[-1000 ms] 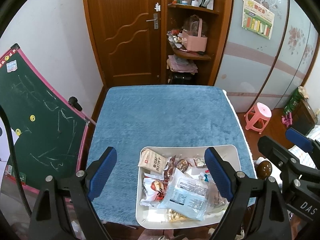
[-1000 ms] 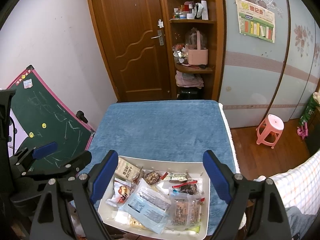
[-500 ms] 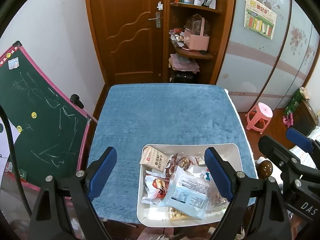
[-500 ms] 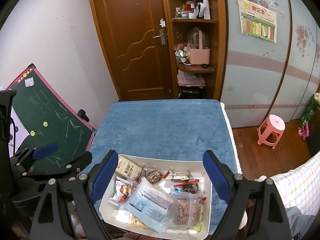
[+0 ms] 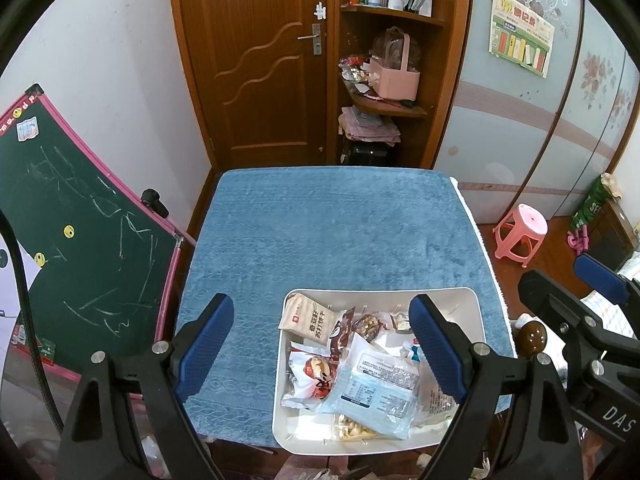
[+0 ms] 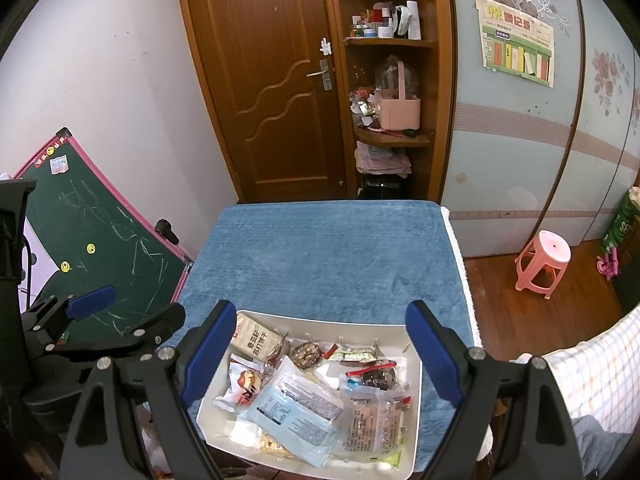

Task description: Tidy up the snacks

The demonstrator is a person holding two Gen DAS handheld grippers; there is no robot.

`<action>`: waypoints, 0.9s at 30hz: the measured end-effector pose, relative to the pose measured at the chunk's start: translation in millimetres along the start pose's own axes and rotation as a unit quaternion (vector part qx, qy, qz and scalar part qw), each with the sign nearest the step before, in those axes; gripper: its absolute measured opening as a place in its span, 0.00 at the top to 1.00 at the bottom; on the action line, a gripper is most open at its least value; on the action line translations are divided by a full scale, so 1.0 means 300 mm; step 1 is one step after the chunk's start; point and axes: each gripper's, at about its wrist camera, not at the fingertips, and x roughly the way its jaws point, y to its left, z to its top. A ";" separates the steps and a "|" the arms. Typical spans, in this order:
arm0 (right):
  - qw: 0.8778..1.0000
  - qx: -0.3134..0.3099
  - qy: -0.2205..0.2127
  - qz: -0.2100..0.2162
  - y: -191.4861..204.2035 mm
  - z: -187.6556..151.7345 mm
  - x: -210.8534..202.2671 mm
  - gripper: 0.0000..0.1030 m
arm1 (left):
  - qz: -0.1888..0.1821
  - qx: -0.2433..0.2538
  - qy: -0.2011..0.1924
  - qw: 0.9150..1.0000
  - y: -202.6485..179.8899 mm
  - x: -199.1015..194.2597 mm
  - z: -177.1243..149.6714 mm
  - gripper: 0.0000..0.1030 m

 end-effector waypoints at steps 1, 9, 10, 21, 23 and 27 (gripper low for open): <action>1.000 0.000 0.000 0.000 0.000 0.000 0.000 0.15 | 0.000 0.000 0.000 1.000 0.001 -0.001 -0.001 0.14; 1.000 0.000 0.001 0.001 -0.001 0.001 0.002 0.15 | 0.001 0.000 0.000 1.000 -0.002 0.000 0.001 0.14; 1.000 0.000 0.001 0.001 0.000 0.001 0.003 0.15 | 0.001 0.000 0.000 1.000 -0.001 -0.001 0.001 0.14; 1.000 0.002 0.003 0.003 -0.004 0.002 0.005 0.15 | 0.001 0.001 0.002 1.000 0.000 -0.002 0.001 0.14; 1.000 0.002 0.002 0.003 -0.005 0.002 0.004 0.15 | 0.002 0.001 0.002 1.000 0.004 -0.004 -0.003 0.14; 1.000 0.002 0.002 0.003 -0.002 0.003 0.006 0.15 | 0.002 0.001 0.002 1.000 -0.002 -0.002 0.004 0.14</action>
